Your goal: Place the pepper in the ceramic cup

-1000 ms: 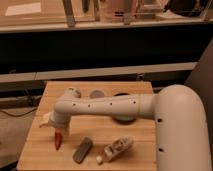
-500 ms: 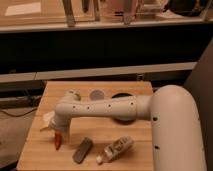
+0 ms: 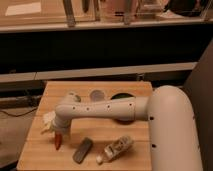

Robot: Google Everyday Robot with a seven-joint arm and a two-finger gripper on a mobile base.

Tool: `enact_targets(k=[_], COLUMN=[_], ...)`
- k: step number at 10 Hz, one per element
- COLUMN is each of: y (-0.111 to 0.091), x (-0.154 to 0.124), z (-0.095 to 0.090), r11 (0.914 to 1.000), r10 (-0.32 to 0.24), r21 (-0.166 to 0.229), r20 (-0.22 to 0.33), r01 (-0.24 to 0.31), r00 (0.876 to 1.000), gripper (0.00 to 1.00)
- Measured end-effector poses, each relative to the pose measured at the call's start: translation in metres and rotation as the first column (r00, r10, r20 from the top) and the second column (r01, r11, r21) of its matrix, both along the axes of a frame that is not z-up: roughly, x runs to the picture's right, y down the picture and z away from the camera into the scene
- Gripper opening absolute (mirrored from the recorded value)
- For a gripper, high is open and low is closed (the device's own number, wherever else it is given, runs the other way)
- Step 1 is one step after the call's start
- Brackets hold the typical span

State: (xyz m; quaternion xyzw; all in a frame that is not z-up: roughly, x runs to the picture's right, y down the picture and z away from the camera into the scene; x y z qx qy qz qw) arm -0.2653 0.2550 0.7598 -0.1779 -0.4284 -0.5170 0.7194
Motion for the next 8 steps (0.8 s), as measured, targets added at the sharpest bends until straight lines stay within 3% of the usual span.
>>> enact_targets(k=[8], y=[0.0086], x=[-0.0006], z=[0.0065], r11=[0.9996], r10=[-0.024], r21=[-0.013], r20=[-0.011], r01=[0.024], r00=[1.000], gripper=[0.76])
